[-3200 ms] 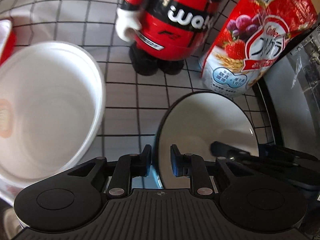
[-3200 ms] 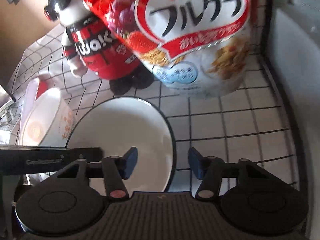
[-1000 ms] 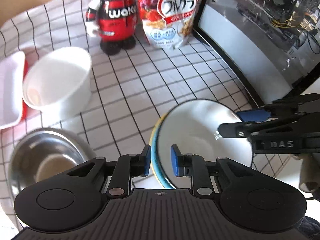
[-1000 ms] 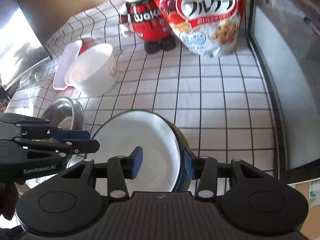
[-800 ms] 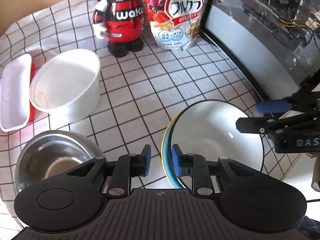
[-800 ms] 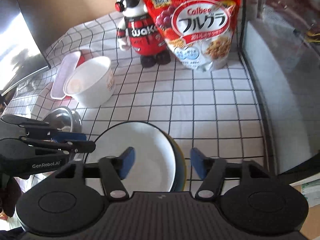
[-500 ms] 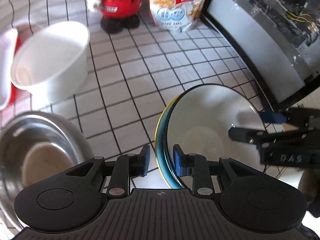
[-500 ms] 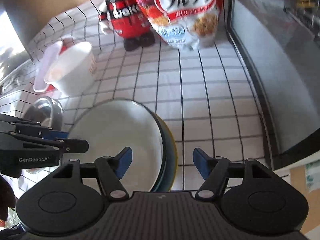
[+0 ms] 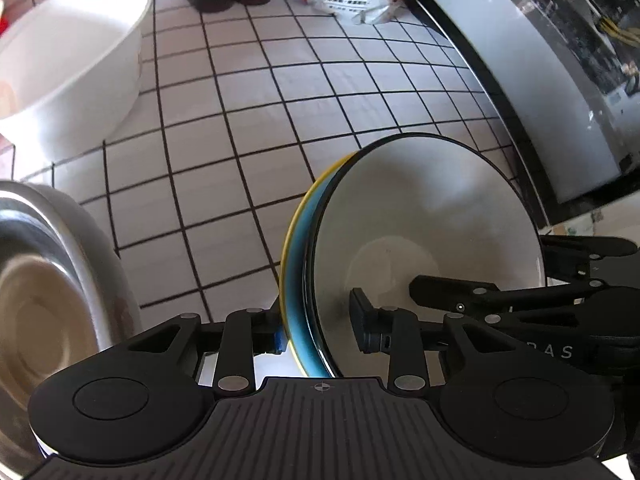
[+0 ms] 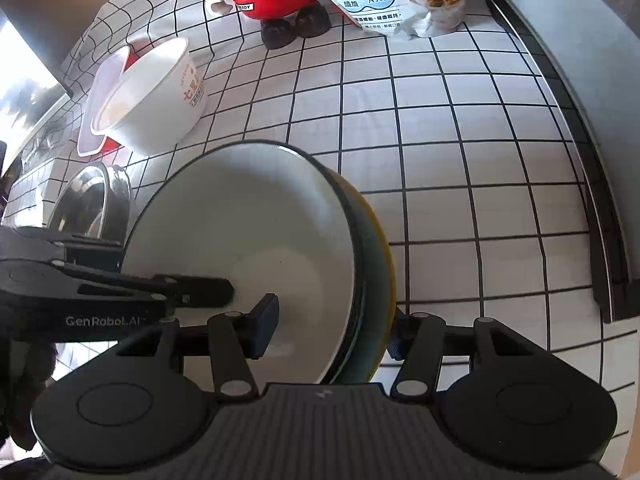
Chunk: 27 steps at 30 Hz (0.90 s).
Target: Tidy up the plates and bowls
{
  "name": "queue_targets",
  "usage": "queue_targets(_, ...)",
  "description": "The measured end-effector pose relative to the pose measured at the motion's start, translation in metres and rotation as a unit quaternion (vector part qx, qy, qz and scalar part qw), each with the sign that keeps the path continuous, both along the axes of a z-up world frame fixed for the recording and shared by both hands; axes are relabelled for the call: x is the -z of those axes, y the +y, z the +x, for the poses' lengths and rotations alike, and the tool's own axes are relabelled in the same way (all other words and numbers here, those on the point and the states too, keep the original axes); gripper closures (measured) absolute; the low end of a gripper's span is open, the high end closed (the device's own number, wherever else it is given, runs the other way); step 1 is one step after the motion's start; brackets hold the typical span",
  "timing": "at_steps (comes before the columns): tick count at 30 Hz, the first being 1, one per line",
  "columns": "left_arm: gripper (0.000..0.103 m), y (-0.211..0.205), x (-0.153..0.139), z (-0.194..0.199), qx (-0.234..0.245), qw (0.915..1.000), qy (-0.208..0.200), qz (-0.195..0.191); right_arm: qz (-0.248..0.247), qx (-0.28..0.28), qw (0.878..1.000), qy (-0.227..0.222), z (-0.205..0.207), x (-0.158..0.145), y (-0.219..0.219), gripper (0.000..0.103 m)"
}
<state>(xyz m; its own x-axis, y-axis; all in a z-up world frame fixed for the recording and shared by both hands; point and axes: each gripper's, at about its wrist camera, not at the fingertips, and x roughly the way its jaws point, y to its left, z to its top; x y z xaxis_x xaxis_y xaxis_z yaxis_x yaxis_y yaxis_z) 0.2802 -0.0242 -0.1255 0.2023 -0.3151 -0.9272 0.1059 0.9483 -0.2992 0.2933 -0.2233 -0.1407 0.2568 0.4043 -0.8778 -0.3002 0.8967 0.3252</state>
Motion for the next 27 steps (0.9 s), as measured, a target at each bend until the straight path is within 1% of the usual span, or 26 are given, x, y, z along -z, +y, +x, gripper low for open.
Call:
queue_targets(3, 0.070, 0.003, 0.001, 0.003, -0.008, 0.9999, 0.006, -0.013, -0.001, 0.000, 1.000, -0.001, 0.008, -0.001, 0.001, 0.048)
queue_targets(6, 0.069, 0.005, 0.001, 0.008, -0.013, 0.9998, 0.005, -0.012, -0.003, 0.001, 1.000, -0.009, 0.021, -0.003, 0.006, 0.048)
queue_targets(9, 0.069, 0.010, 0.001, 0.018, -0.032, 0.9994, 0.006, -0.011, -0.001, -0.001, 1.000, -0.016, 0.037, -0.003, 0.012, 0.048)
queue_targets(16, 0.069, 0.024, -0.002, 0.043, -0.069, 0.9976, -0.007, -0.003, 0.005, -0.014, 1.000, -0.026, 0.065, -0.001, 0.026, 0.048)
queue_targets(20, 0.070, 0.025, -0.002, 0.047, -0.070, 0.9976, -0.005, -0.002, 0.003, -0.015, 0.999, -0.030, 0.071, -0.001, 0.029, 0.047)
queue_targets(23, 0.075, 0.028, -0.003, 0.044, -0.070, 0.9975, -0.007, -0.002, -0.001, -0.018, 0.999, -0.031, 0.070, -0.001, 0.031, 0.045)
queue_targets(27, 0.076, 0.040, -0.015, 0.039, -0.079, 0.9963, -0.020, -0.026, -0.013, -0.017, 0.999, -0.039, 0.066, -0.005, 0.031, 0.045)
